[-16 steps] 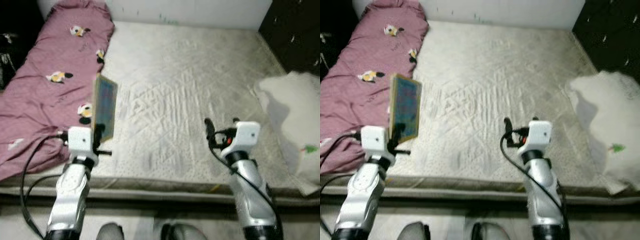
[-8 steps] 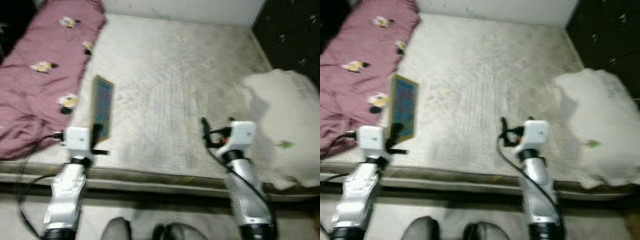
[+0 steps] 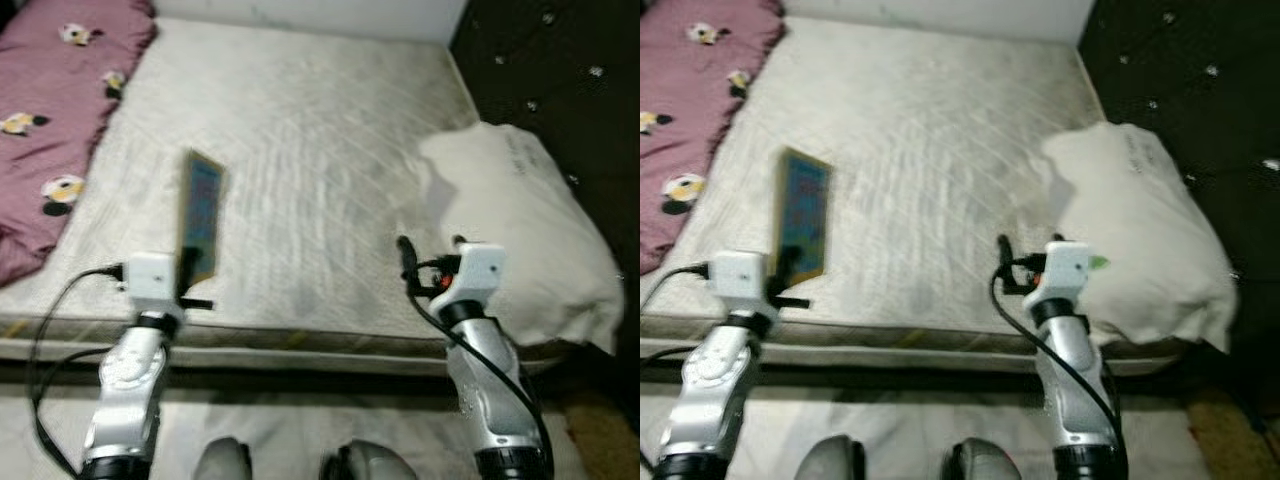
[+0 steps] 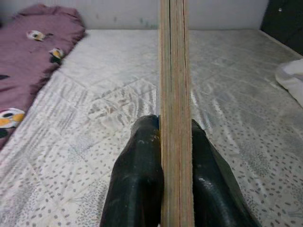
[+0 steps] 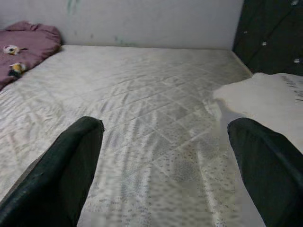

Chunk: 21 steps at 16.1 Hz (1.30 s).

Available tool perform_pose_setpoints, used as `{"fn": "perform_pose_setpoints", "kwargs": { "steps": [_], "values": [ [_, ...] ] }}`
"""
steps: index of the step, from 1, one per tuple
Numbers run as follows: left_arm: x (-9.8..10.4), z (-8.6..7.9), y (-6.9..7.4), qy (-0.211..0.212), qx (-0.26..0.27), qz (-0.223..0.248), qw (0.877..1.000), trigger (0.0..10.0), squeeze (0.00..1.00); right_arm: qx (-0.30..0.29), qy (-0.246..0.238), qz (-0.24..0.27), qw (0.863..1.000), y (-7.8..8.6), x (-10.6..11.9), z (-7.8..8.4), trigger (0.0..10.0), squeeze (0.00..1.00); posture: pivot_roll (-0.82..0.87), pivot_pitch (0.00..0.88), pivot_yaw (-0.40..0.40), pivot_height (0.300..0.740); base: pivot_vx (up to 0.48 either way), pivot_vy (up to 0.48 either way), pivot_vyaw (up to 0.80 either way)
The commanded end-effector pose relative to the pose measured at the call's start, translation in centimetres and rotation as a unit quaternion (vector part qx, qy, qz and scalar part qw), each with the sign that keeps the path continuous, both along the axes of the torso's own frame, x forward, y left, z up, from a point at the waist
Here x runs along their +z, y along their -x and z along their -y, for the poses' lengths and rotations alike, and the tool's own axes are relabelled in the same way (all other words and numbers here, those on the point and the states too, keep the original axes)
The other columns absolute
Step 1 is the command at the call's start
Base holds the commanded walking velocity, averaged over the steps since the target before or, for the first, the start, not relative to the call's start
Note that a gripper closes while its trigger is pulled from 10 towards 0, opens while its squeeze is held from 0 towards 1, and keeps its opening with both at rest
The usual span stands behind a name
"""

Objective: Clean up the room

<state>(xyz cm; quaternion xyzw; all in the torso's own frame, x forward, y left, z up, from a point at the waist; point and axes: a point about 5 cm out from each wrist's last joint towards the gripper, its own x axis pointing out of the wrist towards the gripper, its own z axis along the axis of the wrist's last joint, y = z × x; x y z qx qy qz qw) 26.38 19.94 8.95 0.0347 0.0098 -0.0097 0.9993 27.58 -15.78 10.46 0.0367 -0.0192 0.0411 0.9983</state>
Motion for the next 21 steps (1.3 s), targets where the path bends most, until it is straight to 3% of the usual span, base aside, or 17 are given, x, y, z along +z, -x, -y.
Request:
{"fn": "perform_pose_setpoints", "kwargs": {
  "steps": [1,7,21],
  "values": [
    [0.67,0.99,-0.32,0.007,-0.016,0.019,1.000,10.0,0.00,-0.013,0.004,-0.006,1.000,0.09,-0.20,0.92,10.0,0.00,0.02,0.128,-0.053,0.740,0.000,-0.334,0.00],
    [0.60,0.58,-0.21,0.002,-0.013,0.017,1.000,10.0,0.00,-0.011,0.008,-0.004,1.000,0.01,-0.20,0.87,10.0,0.00,0.02,0.123,-0.055,0.740,0.000,-0.330,0.00],
    [0.84,0.68,-0.01,0.018,-0.030,0.028,0.999,10.0,0.00,-0.010,0.012,-0.005,1.000,0.03,-0.28,0.99,10.0,0.00,0.02,0.126,-0.058,0.740,0.000,0.000,0.00]
  ]
}}
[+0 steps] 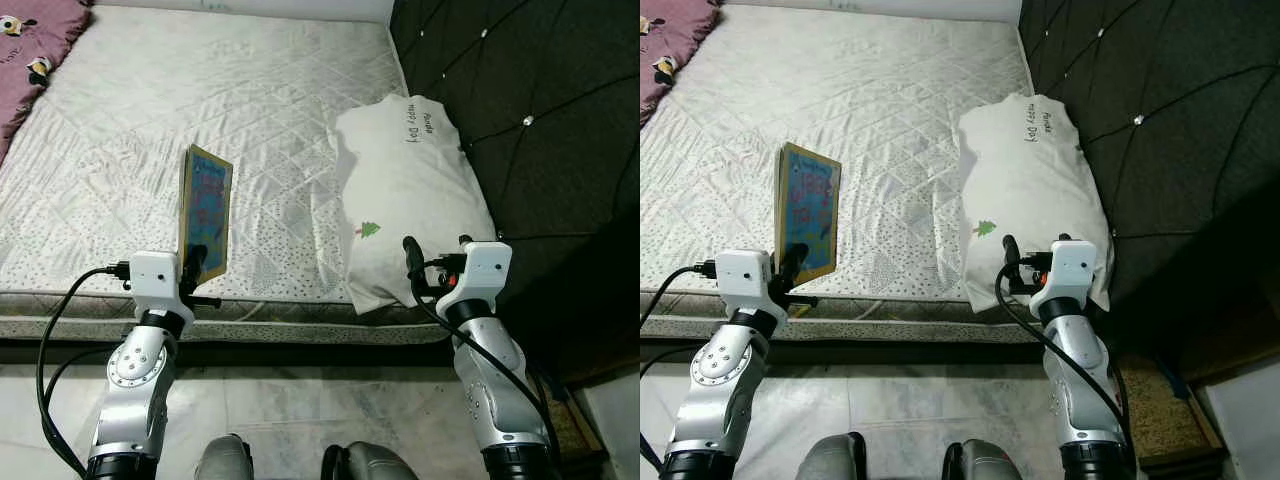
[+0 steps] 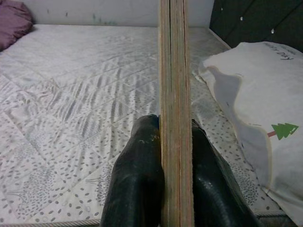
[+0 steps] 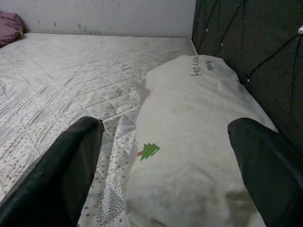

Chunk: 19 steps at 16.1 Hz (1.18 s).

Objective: Clean up the room

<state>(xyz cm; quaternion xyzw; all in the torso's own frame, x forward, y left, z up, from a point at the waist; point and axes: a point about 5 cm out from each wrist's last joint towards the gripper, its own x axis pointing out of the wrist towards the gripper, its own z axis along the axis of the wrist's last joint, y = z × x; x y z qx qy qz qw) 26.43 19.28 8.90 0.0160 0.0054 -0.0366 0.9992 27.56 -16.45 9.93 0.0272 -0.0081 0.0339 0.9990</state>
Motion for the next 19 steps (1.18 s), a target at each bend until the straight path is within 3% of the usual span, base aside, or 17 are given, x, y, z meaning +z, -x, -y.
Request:
{"fn": "perform_pose_setpoints", "kwargs": {
  "steps": [1,7,11,19],
  "values": [
    [0.90,0.02,0.04,0.000,-0.004,0.025,1.000,10.0,0.00,-0.003,0.002,0.006,1.000,0.01,0.25,0.30,10.0,0.00,0.02,0.128,-0.058,0.740,0.000,0.000,0.00],
    [0.90,0.06,0.03,0.001,-0.005,0.026,1.000,10.0,0.00,0.002,0.007,0.007,1.000,0.02,0.25,0.19,10.0,0.00,0.02,0.130,-0.058,0.740,0.000,0.000,0.00],
    [0.89,0.10,0.05,0.002,-0.007,0.027,1.000,10.0,0.00,0.007,0.012,0.010,1.000,0.02,0.29,0.06,10.0,0.00,0.02,0.130,-0.057,0.740,0.293,0.000,0.58],
    [0.91,0.17,-0.01,0.004,-0.010,0.028,1.000,10.0,0.00,0.005,0.010,0.009,1.000,-0.03,0.26,0.08,10.0,0.00,0.02,0.130,-0.058,0.740,0.324,0.000,0.00]
  ]
}}
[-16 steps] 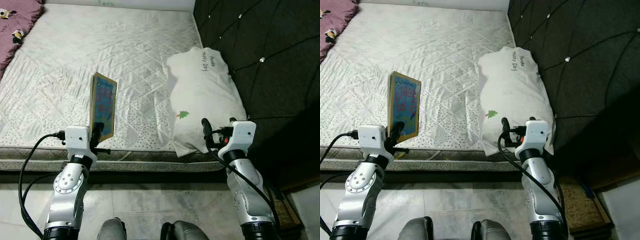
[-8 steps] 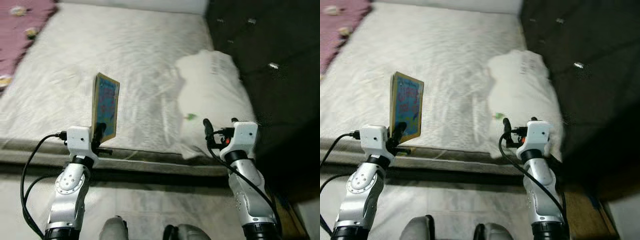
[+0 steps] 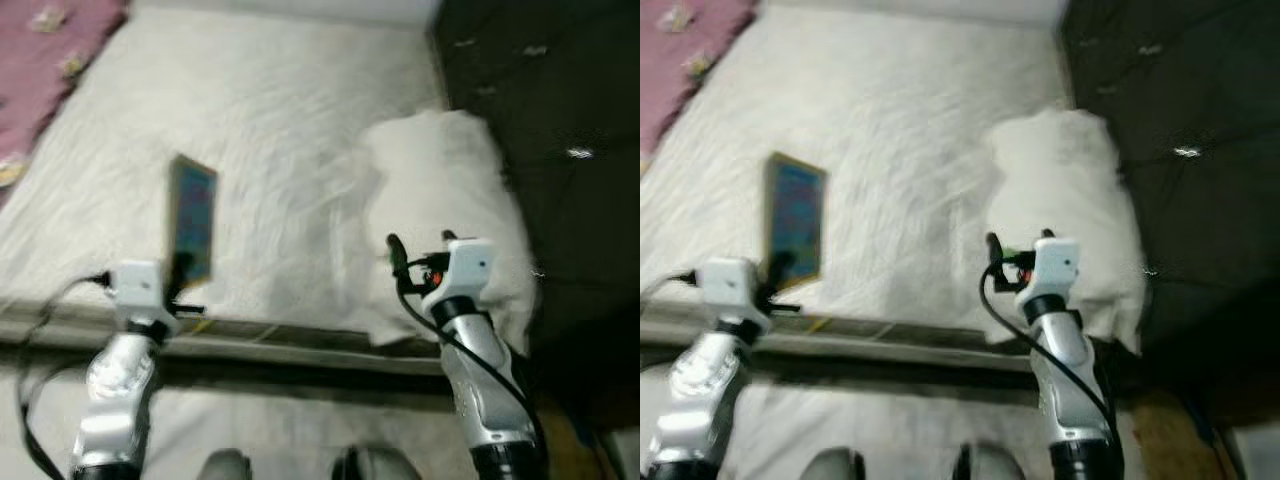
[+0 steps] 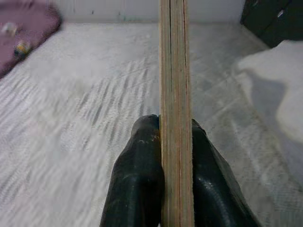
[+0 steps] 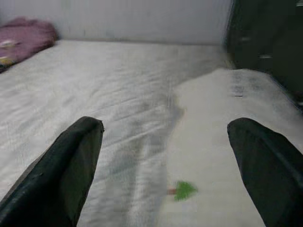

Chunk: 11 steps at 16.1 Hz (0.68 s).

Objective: Clean up the room

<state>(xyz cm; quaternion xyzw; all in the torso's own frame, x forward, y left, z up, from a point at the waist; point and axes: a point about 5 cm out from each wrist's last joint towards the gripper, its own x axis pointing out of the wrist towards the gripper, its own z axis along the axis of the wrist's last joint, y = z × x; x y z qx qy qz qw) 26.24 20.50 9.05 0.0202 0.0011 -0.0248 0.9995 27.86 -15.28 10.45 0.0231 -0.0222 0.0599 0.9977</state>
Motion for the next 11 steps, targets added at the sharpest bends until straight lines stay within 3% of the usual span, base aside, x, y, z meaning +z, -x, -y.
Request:
{"fn": "perform_pose_setpoints", "kwargs": {
  "steps": [1,5,9,11],
  "values": [
    [0.76,1.40,-0.24,0.008,-0.022,0.024,0.999,10.0,0.00,-0.020,0.006,-0.006,1.000,0.23,-0.26,1.26,10.0,0.00,0.02,0.129,-0.059,0.740,0.326,0.000,0.00],
    [0.71,1.44,-0.32,0.009,-0.022,0.023,0.999,10.0,0.00,-0.020,0.007,-0.006,1.000,0.11,-0.29,1.29,10.0,0.00,0.02,0.127,-0.059,0.740,0.313,0.000,0.00],
    [0.67,1.46,-0.35,0.008,-0.019,0.021,1.000,10.0,0.00,-0.022,0.006,-0.006,1.000,0.06,-0.30,1.35,10.0,0.00,0.02,0.127,-0.060,0.740,0.000,0.000,0.00],
    [0.71,1.47,-0.30,0.007,-0.022,0.024,0.999,10.0,0.00,-0.022,0.007,-0.007,1.000,0.06,-0.31,1.33,10.0,0.00,0.02,0.127,-0.060,0.740,0.302,0.000,0.00]
  ]
}}
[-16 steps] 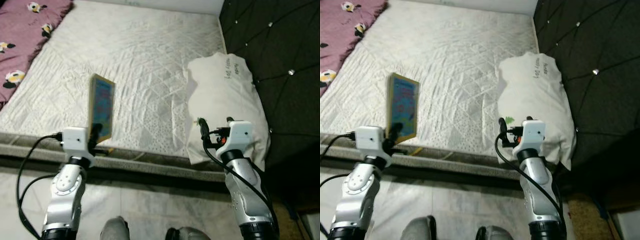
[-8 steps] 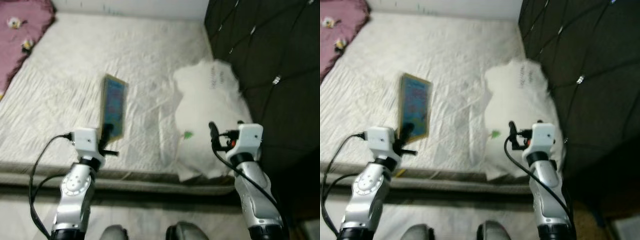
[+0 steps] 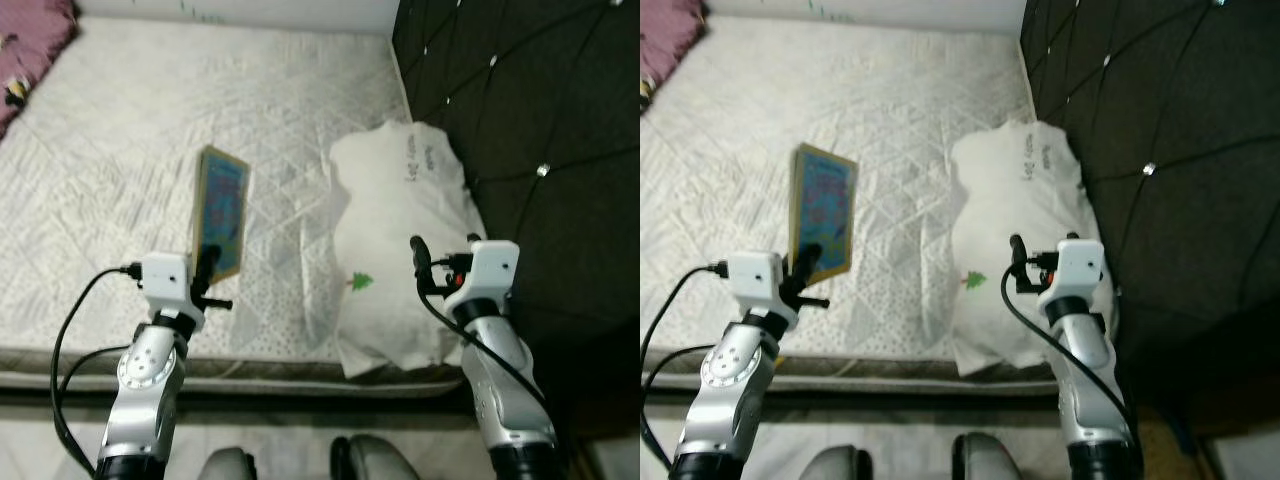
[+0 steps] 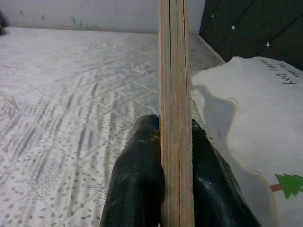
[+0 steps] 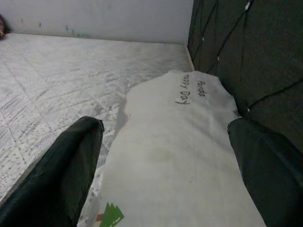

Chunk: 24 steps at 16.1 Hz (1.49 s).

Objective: Clean up the room

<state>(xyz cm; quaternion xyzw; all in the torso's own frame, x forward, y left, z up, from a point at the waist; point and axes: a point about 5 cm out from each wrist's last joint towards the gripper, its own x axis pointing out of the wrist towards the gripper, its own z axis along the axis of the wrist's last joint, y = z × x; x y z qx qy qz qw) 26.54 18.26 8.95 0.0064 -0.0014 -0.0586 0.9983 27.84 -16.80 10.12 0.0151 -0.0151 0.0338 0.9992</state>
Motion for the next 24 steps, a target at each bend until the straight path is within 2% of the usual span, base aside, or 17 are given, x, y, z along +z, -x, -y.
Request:
{"fn": "perform_pose_setpoints", "kwargs": {
  "steps": [1,9,14,16,21,24],
  "values": [
    [0.81,-0.77,0.00,-0.006,0.013,0.022,1.000,10.0,0.00,0.004,-0.001,0.000,1.000,0.03,0.00,-0.18,10.0,0.00,0.02,0.127,-0.060,0.740,0.319,0.000,0.00],
    [0.57,-0.75,-0.06,-0.002,0.020,0.012,1.000,10.0,0.00,0.001,0.004,-0.001,1.000,0.04,-0.07,0.08,10.0,0.00,0.02,0.124,-0.064,0.740,0.313,0.000,0.00],
    [0.15,-1.06,-0.01,0.002,0.030,-0.001,1.000,10.0,0.00,0.001,0.007,-0.002,1.000,-0.04,-0.12,0.17,10.0,0.00,0.02,0.121,-0.067,0.740,0.000,0.000,0.00],
    [0.14,-1.03,-0.05,0.003,0.028,-0.002,1.000,10.0,0.00,0.000,0.005,-0.004,1.000,-0.05,-0.16,0.20,10.0,0.00,0.02,0.121,-0.067,0.740,0.000,0.480,0.00],
    [0.08,-1.08,0.00,0.004,0.031,-0.004,1.000,10.0,0.00,-0.002,0.003,-0.006,1.000,-0.05,-0.23,0.27,10.0,0.00,0.02,0.126,-0.068,0.740,0.000,0.480,-0.63],
    [-0.05,-1.21,0.10,-0.003,0.037,-0.005,0.999,10.0,0.00,0.000,0.005,-0.007,1.000,-0.05,-0.25,0.25,10.0,0.00,0.02,0.128,-0.069,0.740,0.000,0.000,0.00]
  ]
}}
